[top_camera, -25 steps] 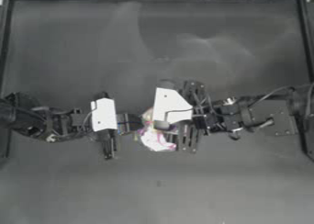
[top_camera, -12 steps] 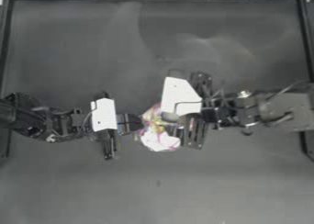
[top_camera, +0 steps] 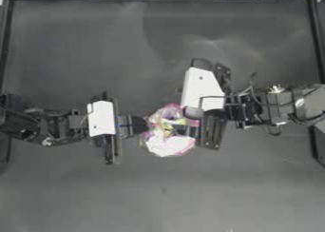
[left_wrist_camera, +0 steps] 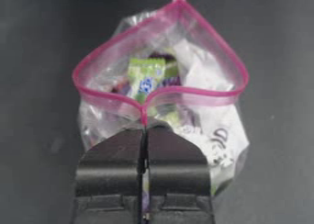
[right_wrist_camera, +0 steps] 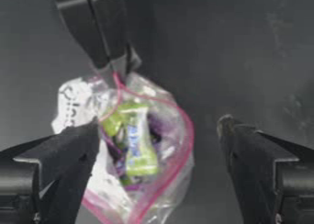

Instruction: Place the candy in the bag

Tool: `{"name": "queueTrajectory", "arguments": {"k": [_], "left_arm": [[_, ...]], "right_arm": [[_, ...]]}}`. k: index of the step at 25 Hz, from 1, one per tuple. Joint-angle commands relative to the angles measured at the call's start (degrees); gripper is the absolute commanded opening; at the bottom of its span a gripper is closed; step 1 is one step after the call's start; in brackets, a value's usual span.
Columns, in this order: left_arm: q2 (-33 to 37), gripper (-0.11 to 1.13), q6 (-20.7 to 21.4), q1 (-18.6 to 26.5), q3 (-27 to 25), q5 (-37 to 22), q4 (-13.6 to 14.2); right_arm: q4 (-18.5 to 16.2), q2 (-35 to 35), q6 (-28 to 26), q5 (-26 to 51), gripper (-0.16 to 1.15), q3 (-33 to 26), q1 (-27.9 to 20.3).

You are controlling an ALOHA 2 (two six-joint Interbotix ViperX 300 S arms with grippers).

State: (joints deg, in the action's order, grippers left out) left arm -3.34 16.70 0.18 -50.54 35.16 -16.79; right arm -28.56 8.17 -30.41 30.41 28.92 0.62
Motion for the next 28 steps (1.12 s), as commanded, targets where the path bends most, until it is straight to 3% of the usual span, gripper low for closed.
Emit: {"name": "queueTrajectory", "arguments": {"k": [1, 28], "left_arm": [[4.3, 0.10, 0.4, 0.1, 0.4, 0.1, 0.1], [14.4, 0.10, 1.6, -0.4, -5.6, -0.4, 0.0]], "right_arm": [[-0.5, 2.5, -0.2, -0.2, 1.01, -0.4, 0.5], [0.0, 7.3, -1.1, -0.2, 1.01, 2.5, 2.2]]}}
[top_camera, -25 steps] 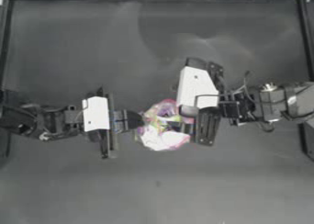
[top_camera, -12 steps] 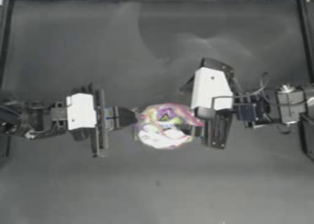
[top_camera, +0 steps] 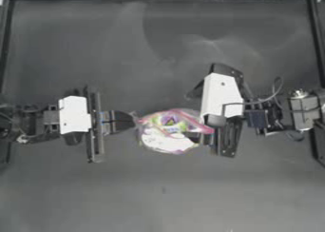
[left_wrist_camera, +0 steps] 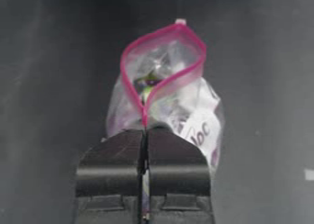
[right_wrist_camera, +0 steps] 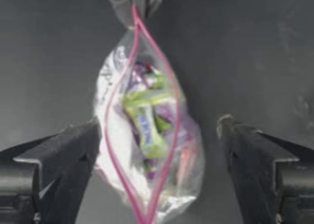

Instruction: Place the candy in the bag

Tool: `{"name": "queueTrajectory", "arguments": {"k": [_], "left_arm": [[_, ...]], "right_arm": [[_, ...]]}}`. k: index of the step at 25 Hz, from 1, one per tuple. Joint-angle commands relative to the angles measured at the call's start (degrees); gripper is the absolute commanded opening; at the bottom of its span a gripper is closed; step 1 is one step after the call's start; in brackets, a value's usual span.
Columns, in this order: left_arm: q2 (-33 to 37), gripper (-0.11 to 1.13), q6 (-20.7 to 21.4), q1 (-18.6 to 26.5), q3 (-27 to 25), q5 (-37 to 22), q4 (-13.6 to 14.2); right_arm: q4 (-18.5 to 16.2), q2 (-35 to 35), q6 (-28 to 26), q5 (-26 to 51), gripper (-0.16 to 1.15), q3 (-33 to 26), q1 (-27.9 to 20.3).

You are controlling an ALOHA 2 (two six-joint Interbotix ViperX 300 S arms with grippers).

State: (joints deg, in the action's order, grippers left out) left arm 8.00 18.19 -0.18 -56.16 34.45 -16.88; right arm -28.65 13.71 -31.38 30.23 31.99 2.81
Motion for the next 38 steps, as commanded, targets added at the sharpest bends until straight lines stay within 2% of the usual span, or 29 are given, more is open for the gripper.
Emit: {"name": "queueTrajectory", "arguments": {"k": [1, 23, 27, 29, 31, 32, 35, 36, 37, 38], "left_arm": [[3.3, 0.10, 0.1, -0.1, -0.4, 0.4, 0.1], [4.9, 0.10, 0.1, -0.2, -3.3, 0.3, -0.1], [4.0, 0.14, 0.1, -0.1, -2.8, 0.3, -0.1], [3.4, 0.22, 0.2, -0.2, -2.7, 0.4, 0.3], [2.8, 0.38, 0.2, -0.1, -2.5, 0.4, 0.4], [2.5, 0.49, 0.1, -0.2, -2.4, 0.4, 0.4], [1.5, 0.95, -0.2, -0.2, -1.8, 0.4, 0.0], [1.2, 1.05, -0.2, -0.1, -1.5, 0.4, 0.0], [1.0, 1.10, -0.1, -0.1, -1.4, 0.4, 0.0], [0.9, 1.07, -0.1, -0.1, -1.3, 0.3, 0.0]], "right_arm": [[0.1, 1.7, -0.1, 0.0, 1.01, -0.6, 0.0], [0.4, 3.4, -0.9, 0.4, 1.01, 1.1, 0.2], [0.4, 3.4, -0.9, 0.2, 1.01, 1.2, 0.3], [0.3, 3.4, -0.8, 0.1, 1.01, 1.2, 0.3], [0.2, 3.4, -0.9, 0.1, 1.01, 1.3, 0.3], [0.2, 3.4, -0.9, 0.1, 1.01, 1.2, 0.2], [0.0, 3.4, -0.9, 0.0, 1.01, 1.3, 0.2], [0.0, 3.4, -0.9, 0.0, 1.01, 1.3, 0.2], [0.0, 3.4, -0.9, -0.1, 1.01, 1.3, 0.2], [0.1, 3.4, -0.9, -0.2, 1.01, 1.4, 0.2]]}}
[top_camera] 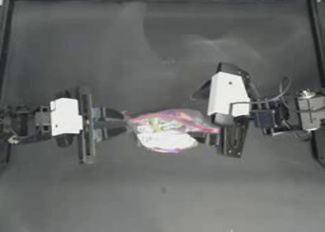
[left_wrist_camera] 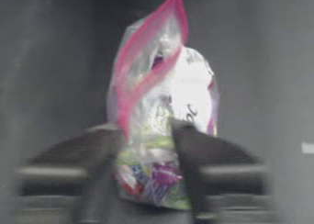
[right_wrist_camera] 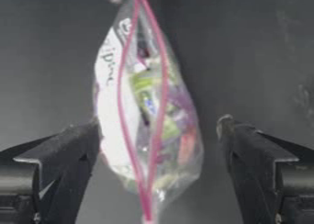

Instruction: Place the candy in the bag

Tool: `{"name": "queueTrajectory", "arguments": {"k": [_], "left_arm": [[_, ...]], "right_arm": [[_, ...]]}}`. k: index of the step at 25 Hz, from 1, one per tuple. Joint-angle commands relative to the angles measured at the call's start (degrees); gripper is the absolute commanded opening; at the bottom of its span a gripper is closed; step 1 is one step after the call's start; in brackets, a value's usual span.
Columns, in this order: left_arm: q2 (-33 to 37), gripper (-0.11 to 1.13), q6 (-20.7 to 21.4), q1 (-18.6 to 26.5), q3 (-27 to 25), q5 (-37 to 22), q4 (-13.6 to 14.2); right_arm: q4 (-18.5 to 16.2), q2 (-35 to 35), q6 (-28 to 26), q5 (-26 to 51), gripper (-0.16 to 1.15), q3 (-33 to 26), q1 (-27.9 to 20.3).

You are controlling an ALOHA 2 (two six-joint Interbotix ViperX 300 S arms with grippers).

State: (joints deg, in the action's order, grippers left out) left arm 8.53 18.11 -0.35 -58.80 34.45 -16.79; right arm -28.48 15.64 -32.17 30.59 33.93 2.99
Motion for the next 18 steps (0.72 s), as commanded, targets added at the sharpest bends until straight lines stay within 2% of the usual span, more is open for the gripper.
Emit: {"name": "queueTrajectory", "arguments": {"k": [1, 3, 7, 12, 18], "left_arm": [[0.2, 1.01, 0.0, 0.1, 1.3, 0.4, -0.2], [0.1, 0.97, 0.0, 0.2, 1.3, 0.4, -0.1], [0.3, 1.03, 0.1, 0.9, 1.4, 0.4, -0.1], [1.6, 1.03, 0.2, 1.5, 1.6, -0.3, -0.1], [6.2, 1.03, 0.8, 2.4, 2.0, -6.2, 0.0]], "right_arm": [[-0.2, 1.5, -0.1, -0.7, 1.01, -0.4, 0.0], [-0.2, 1.5, -0.1, -0.8, 1.01, -0.2, 0.1], [-0.2, 1.5, -0.1, -1.0, 1.01, 0.0, 0.0], [-0.4, 1.6, 0.4, -0.9, 1.01, 0.1, 0.1], [-0.6, 3.2, 0.9, -1.6, 1.01, 0.9, 0.1]]}}
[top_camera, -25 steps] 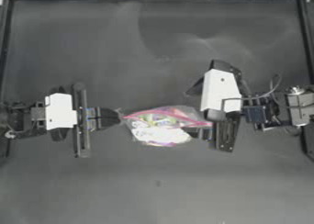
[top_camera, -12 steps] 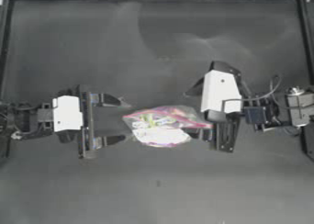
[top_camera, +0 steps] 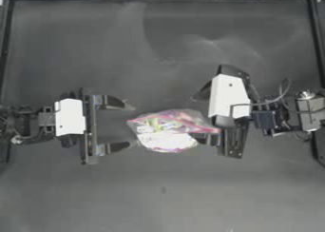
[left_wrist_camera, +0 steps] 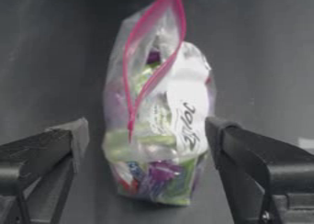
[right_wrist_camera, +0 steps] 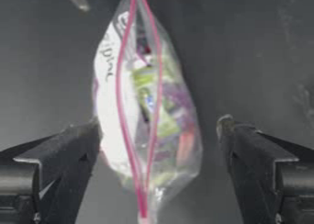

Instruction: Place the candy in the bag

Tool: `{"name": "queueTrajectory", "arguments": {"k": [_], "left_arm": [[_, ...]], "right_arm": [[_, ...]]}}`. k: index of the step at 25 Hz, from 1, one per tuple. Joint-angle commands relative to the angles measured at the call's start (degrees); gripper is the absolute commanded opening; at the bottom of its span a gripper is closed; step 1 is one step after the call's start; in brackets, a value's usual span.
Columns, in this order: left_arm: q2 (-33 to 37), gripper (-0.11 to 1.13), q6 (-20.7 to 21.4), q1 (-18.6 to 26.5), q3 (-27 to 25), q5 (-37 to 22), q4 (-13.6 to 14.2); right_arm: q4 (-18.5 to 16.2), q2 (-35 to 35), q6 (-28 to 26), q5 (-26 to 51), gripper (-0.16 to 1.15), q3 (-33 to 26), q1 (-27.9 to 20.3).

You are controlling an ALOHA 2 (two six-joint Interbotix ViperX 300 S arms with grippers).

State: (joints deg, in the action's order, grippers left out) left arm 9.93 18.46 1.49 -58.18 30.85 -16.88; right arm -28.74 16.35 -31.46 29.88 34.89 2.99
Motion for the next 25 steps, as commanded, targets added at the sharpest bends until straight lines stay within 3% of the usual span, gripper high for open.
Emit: {"name": "queueTrajectory", "arguments": {"k": [1, 12, 25], "left_arm": [[5.8, 1.03, 0.6, 0.7, 1.6, -3.8, 0.2], [17.1, 1.03, 2.6, 0.9, 2.5, -15.7, 0.3], [25.3, 1.02, 2.6, -1.3, 1.8, -24.0, 0.8]], "right_arm": [[-0.4, 3.1, 0.2, -1.4, 1.01, 0.4, 0.0], [0.1, 10.9, -0.5, -6.9, 1.01, 7.5, 1.1], [-0.4, 17.0, -0.5, -10.3, 1.01, 12.4, 2.1]]}}
